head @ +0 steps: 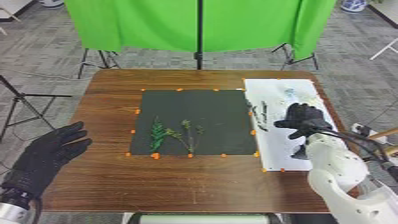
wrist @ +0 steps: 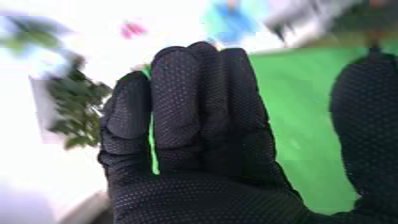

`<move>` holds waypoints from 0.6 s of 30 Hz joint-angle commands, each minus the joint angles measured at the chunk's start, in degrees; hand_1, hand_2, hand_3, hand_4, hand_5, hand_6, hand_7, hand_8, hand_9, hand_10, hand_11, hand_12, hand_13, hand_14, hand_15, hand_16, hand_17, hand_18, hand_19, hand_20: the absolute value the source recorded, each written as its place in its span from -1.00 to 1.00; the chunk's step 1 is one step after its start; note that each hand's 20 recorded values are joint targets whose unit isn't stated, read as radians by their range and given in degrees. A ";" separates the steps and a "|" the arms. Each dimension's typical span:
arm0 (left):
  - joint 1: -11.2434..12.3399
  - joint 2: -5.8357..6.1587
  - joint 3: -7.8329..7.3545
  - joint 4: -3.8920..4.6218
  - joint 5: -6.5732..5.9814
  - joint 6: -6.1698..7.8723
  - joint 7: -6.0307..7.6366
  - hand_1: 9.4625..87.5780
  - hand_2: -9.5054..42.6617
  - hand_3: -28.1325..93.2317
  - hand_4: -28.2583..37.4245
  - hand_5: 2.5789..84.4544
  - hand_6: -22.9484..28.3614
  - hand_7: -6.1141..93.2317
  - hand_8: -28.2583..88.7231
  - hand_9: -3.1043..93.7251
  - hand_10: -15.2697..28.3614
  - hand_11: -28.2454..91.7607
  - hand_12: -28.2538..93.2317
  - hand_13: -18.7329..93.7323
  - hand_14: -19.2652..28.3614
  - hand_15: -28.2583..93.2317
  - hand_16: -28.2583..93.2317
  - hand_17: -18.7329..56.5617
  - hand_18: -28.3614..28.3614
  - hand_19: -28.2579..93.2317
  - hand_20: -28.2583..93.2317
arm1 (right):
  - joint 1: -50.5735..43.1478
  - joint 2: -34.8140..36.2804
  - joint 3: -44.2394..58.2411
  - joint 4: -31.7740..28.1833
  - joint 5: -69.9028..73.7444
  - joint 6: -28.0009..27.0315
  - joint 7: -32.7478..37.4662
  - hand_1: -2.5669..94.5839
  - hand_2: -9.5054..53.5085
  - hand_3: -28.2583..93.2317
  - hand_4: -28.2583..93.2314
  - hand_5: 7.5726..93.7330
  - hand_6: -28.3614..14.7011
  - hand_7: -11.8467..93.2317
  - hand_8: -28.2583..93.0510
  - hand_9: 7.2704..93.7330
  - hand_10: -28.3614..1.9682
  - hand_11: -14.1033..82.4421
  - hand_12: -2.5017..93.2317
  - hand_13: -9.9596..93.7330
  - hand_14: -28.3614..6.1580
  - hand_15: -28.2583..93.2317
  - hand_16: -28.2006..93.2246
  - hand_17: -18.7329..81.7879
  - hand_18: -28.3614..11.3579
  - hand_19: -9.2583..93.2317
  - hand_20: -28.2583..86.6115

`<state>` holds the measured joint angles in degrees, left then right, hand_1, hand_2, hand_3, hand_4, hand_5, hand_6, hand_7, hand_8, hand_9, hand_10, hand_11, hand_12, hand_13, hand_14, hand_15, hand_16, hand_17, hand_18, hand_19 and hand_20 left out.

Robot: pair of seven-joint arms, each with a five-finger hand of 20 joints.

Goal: Arrange flowers

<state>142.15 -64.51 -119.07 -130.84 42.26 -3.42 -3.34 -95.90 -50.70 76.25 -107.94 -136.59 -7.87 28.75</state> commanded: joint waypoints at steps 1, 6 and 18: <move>0.30 -0.82 0.36 -0.10 0.48 0.07 -0.50 -0.52 -0.49 0.61 -0.89 -0.08 0.09 -0.48 -0.70 -0.21 0.25 -0.09 -0.28 -0.17 0.47 0.14 -0.59 -0.67 0.79 0.33 -0.52 | 7.38 -0.94 -2.41 -0.59 -4.63 3.11 -2.34 -0.55 -1.00 0.72 -1.00 0.26 0.21 0.00 -0.89 0.36 0.14 0.30 -0.39 0.42 0.14 0.64 -0.18 0.01 -0.55 0.89 0.16; 0.92 -1.08 0.06 -0.28 0.38 0.69 -0.18 -0.52 -0.49 0.61 -0.88 -0.08 0.09 -0.48 -0.70 -0.21 0.25 -0.09 -0.28 -0.17 0.47 0.14 -0.59 -0.67 0.79 0.33 -0.51 | 12.05 -0.56 -5.58 0.47 -6.48 3.29 -1.02 -0.56 -1.00 0.72 -1.00 0.28 0.23 0.02 -0.88 0.36 0.14 0.34 -0.35 0.42 0.13 0.66 -0.16 0.01 -0.57 0.91 0.17; 1.30 -1.28 0.09 -0.62 0.42 0.94 -0.30 -0.52 -0.48 0.61 -0.89 -0.08 0.09 -0.49 -0.70 -0.21 0.25 -0.08 -0.28 -0.17 0.47 0.13 -0.59 -0.67 0.79 0.33 -0.51 | 20.36 -2.97 -10.50 7.61 -4.99 -15.63 -0.04 -0.55 -0.99 0.61 -1.00 0.49 0.28 0.03 -0.89 0.55 0.12 0.34 -0.33 0.50 0.08 0.70 -0.13 0.06 -0.63 0.98 0.19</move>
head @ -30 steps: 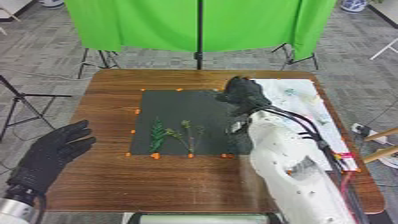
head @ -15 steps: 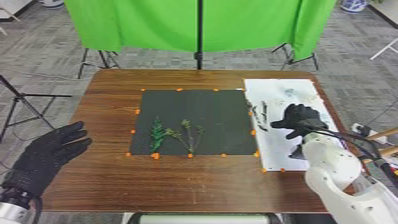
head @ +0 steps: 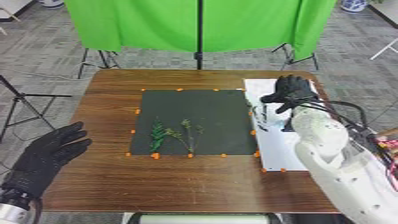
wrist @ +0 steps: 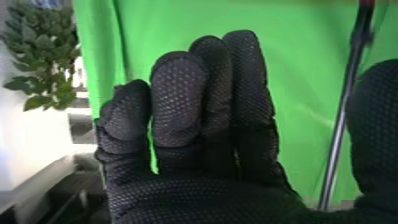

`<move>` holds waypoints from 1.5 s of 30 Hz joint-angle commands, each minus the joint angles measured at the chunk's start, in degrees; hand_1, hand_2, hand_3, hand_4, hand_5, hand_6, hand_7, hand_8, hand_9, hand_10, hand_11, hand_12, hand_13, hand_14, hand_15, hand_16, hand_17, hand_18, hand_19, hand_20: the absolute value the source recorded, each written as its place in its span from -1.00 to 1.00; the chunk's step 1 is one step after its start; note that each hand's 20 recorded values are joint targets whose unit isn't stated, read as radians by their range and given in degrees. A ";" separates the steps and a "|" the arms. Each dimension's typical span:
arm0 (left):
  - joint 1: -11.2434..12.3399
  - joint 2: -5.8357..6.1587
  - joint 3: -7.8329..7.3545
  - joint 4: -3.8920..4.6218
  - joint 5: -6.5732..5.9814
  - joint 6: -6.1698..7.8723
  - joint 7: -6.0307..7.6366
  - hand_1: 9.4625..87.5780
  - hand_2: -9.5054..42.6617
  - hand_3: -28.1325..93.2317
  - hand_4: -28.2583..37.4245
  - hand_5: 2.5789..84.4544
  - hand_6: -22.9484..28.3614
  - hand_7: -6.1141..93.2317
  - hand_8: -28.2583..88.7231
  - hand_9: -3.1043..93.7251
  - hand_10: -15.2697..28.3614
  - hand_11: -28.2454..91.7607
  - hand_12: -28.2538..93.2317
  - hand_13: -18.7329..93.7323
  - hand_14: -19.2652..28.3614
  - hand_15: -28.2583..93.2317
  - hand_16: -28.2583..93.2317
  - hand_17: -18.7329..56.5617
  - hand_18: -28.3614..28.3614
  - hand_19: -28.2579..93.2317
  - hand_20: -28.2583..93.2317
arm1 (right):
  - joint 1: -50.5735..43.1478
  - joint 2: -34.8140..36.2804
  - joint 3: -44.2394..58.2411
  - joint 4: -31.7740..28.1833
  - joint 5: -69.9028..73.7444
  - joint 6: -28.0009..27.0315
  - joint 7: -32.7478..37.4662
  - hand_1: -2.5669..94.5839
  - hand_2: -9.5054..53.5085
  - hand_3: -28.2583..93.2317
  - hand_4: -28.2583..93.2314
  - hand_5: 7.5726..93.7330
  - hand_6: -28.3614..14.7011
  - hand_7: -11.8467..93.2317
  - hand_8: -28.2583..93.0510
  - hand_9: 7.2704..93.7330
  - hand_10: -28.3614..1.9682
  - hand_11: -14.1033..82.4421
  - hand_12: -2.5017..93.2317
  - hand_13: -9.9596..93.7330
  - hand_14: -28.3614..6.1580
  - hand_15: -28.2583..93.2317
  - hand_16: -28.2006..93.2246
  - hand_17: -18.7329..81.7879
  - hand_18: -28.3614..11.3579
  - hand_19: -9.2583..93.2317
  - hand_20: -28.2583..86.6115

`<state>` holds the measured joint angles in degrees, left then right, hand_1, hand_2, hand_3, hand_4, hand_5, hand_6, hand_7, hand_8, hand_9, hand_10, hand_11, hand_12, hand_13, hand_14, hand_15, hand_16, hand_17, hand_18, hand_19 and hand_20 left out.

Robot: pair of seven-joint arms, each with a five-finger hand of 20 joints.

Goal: Arrange flowers

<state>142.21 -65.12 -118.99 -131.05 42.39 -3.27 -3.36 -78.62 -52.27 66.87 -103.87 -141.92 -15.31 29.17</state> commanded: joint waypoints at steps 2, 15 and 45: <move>1.16 -0.60 0.11 -0.37 0.32 0.84 -0.26 -0.52 -0.48 0.61 -0.89 -0.08 0.09 -0.49 -0.70 -0.21 0.25 -0.09 -0.28 -0.17 0.47 0.14 -0.59 -0.67 0.79 0.33 -0.52 | 4.62 -1.59 -2.47 4.84 -0.04 -9.48 -0.91 -0.52 -1.00 0.54 -1.00 0.61 0.31 0.04 -0.89 0.67 0.14 0.34 -0.31 0.57 0.06 0.71 -0.10 0.12 -0.65 1.00 0.24; 0.82 -0.38 0.68 -0.29 0.27 1.09 -0.48 -0.52 -0.48 0.61 -0.88 -0.08 0.09 -0.48 -0.70 -0.21 0.25 -0.09 -0.28 -0.17 0.46 0.13 -0.59 -0.67 0.79 0.33 -0.52 | 12.73 -4.26 -10.05 12.28 -2.19 -12.37 -2.28 -0.51 -0.99 0.46 -1.00 0.73 0.34 0.04 -0.88 0.77 0.17 0.33 -0.27 0.64 0.05 0.73 -0.05 0.19 -0.70 1.00 0.36; -0.03 -0.32 1.36 0.28 0.27 0.72 -0.63 -0.52 -0.47 0.62 -0.89 -0.08 0.09 -0.48 -0.70 -0.21 0.25 -0.08 -0.28 -0.17 0.46 0.14 -0.59 -0.66 0.79 0.33 -0.52 | 10.94 -7.10 -12.27 15.00 -1.19 -22.08 1.36 -0.36 -0.70 0.71 -1.00 0.72 0.36 -0.01 -0.87 0.77 0.18 0.30 -0.30 0.64 0.10 0.71 -0.07 0.18 -0.68 1.00 0.33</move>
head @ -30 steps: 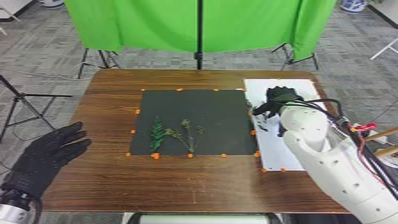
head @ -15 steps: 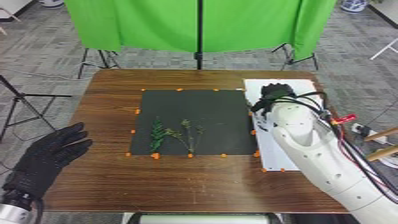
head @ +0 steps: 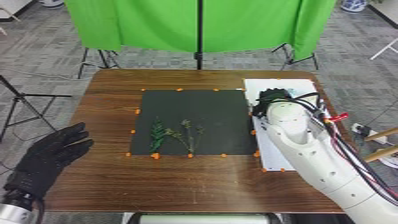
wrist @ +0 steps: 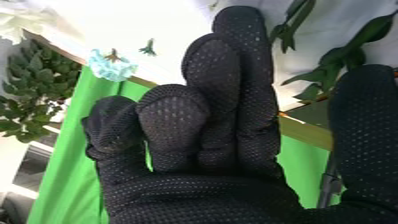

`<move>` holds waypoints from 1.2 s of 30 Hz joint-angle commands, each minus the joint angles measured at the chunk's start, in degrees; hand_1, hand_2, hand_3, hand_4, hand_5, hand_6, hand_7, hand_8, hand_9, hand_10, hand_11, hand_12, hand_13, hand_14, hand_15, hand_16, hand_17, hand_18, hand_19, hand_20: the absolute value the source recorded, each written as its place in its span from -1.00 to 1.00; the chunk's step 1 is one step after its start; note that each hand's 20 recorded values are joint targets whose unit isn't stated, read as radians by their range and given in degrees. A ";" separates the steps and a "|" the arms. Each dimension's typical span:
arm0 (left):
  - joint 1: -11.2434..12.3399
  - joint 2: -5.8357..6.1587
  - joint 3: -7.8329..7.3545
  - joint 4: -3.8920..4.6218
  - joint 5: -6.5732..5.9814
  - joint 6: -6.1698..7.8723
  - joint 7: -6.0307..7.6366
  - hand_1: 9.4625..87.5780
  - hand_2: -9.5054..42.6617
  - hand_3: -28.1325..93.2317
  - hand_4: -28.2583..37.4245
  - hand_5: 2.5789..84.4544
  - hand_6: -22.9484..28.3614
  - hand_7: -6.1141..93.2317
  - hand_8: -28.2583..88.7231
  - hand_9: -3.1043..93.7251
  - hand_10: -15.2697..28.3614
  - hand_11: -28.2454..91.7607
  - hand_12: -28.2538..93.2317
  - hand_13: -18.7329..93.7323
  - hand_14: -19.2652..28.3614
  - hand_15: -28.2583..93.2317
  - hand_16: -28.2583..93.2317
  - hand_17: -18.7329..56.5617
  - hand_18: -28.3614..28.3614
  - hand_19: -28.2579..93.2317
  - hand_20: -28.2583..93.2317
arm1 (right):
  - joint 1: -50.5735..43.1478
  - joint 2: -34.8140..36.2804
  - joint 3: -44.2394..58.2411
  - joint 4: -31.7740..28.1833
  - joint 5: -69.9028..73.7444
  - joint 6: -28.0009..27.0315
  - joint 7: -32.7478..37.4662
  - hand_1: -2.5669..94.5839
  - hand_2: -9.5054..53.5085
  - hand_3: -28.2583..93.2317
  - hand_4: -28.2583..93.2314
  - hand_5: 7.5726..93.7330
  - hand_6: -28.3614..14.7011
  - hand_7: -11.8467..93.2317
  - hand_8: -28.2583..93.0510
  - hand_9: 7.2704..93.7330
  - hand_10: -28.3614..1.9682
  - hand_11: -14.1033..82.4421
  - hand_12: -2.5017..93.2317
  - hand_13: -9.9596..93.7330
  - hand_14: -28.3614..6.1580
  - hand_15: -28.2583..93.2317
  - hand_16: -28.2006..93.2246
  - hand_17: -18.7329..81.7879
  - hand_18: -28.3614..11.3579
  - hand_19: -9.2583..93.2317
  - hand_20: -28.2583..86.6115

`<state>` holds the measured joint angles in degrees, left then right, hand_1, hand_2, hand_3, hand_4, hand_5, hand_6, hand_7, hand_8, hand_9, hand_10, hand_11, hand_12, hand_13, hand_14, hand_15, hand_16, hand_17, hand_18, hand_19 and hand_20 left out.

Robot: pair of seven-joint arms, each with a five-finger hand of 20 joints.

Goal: Arrange flowers

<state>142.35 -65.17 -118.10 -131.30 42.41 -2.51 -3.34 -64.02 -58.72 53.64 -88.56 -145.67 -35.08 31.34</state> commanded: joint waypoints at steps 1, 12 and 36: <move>-0.20 -0.25 0.43 0.57 0.26 -0.04 -0.67 -0.52 -0.47 0.62 -0.89 -0.08 0.09 -0.48 -0.70 -0.21 0.25 -0.08 -0.28 -0.17 0.46 0.14 -0.59 -0.66 0.79 0.33 -0.52 | -3.86 -0.67 1.03 -0.31 3.21 -2.51 -0.93 -0.32 -0.70 0.72 -1.00 0.73 0.37 -0.01 -0.87 0.78 0.19 0.29 -0.30 0.65 0.11 0.71 -0.07 0.19 -0.67 1.00 0.33; -0.86 0.21 0.45 1.01 0.26 -0.61 -0.98 -0.52 -0.47 0.62 -0.89 -0.08 0.09 -0.48 -0.70 -0.21 0.25 -0.08 -0.28 -0.17 0.47 0.14 -0.59 -0.67 0.79 0.33 -0.52 | -8.09 0.10 2.87 -1.72 3.53 0.40 -6.50 0.04 -1.00 0.60 -1.00 0.72 0.34 0.09 -0.57 0.85 0.38 0.27 -0.31 0.69 0.30 0.71 -0.05 0.20 -0.59 1.00 0.34; -0.54 0.20 0.47 0.93 0.34 -0.69 -0.50 -0.50 -0.47 0.61 -0.89 -0.08 0.07 -0.46 -0.71 -0.20 0.24 -0.07 -0.28 -0.17 0.46 0.15 -0.60 -0.66 0.78 0.32 -0.52 | -13.05 0.74 7.66 -8.67 3.84 20.77 -9.68 -0.21 -0.77 1.00 -0.80 0.95 -0.13 -0.38 -0.45 0.80 0.46 0.36 -0.25 0.75 0.53 0.78 -0.09 0.29 -0.48 1.00 0.54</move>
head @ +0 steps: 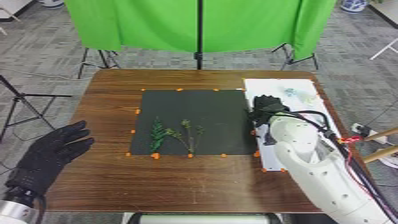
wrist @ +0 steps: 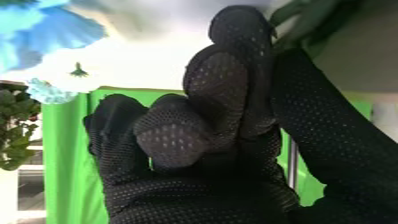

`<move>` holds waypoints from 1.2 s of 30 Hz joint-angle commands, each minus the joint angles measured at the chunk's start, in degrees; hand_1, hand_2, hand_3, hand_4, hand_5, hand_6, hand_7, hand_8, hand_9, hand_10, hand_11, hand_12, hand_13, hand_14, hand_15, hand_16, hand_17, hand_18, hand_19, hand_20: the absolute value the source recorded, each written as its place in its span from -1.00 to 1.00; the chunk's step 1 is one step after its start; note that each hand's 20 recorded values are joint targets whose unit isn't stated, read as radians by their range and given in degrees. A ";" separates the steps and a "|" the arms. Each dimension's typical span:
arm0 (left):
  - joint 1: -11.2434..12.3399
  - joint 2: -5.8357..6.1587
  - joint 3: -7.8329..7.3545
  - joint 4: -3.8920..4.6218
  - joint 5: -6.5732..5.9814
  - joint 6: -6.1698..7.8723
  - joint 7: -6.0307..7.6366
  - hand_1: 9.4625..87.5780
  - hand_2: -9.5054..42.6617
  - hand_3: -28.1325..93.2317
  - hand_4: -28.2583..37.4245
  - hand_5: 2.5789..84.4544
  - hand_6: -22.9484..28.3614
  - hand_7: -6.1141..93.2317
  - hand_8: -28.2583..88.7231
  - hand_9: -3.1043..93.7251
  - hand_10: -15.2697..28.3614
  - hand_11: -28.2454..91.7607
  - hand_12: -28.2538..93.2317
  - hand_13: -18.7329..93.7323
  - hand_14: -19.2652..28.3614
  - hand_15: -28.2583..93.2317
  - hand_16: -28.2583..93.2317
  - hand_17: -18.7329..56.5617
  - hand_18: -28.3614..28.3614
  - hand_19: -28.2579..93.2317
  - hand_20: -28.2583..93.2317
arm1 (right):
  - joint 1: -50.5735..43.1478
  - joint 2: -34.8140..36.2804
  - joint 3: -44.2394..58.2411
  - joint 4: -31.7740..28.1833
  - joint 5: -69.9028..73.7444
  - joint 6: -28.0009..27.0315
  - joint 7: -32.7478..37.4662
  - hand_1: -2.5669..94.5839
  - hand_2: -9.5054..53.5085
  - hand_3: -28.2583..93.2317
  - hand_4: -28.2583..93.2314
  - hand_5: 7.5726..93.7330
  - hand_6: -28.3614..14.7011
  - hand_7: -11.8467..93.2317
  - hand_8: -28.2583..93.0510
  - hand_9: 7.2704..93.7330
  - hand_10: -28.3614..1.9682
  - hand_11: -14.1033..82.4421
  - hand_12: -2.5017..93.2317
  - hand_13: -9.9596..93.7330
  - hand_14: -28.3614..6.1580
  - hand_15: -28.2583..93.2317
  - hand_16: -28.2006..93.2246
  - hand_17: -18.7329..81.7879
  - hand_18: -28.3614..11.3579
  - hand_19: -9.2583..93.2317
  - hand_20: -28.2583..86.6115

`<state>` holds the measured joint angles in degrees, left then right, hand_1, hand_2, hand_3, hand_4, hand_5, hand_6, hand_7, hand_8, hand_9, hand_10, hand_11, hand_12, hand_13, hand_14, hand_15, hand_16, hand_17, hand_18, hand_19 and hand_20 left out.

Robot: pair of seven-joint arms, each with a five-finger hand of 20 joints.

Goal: Arrange flowers

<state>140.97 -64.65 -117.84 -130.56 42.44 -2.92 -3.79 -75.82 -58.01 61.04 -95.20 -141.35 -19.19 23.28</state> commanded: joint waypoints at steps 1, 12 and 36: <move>0.96 -0.36 0.17 0.13 0.39 -0.28 0.01 -0.51 -0.47 0.61 -0.89 -0.08 0.07 -0.46 -0.71 -0.20 0.24 -0.07 -0.28 -0.17 0.46 0.15 -0.60 -0.66 0.78 0.33 -0.52 | -1.38 -0.05 0.64 -2.44 -0.21 5.11 -1.79 -0.21 -0.76 1.00 -0.79 0.95 -0.13 -0.38 -0.44 0.80 0.46 0.37 -0.25 0.75 0.53 0.78 -0.09 0.29 -0.48 1.00 0.55; 1.40 -0.85 0.29 -0.09 0.35 0.22 0.47 -0.51 -0.48 0.62 -0.90 -0.08 0.07 -0.45 -0.71 -0.21 0.24 -0.06 -0.28 -0.17 0.46 0.16 -0.61 -0.66 0.79 0.33 -0.52 | -0.43 0.40 0.76 -4.50 -5.93 1.30 -0.42 -0.17 -0.92 0.93 -0.93 0.55 -0.07 0.37 -0.57 0.82 0.41 0.34 -0.26 0.74 0.44 0.74 -0.03 0.26 -0.55 1.00 0.46; 1.08 -0.60 0.47 0.11 0.24 0.23 0.26 -0.50 -0.47 0.61 -0.89 -0.07 0.07 -0.46 -0.71 -0.20 0.25 -0.07 -0.28 -0.16 0.46 0.15 -0.60 -0.66 0.78 0.33 -0.53 | -1.14 -0.26 0.98 -2.92 -3.79 -14.24 0.89 -0.33 -1.00 0.42 -1.00 0.25 0.12 0.68 -1.00 0.51 0.21 0.43 -0.24 0.56 0.27 0.74 -0.04 0.08 -0.62 1.00 0.30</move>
<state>141.94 -65.12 -117.82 -130.71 42.52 -2.83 -3.06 -76.30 -57.42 64.00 -100.38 -142.48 -32.65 23.97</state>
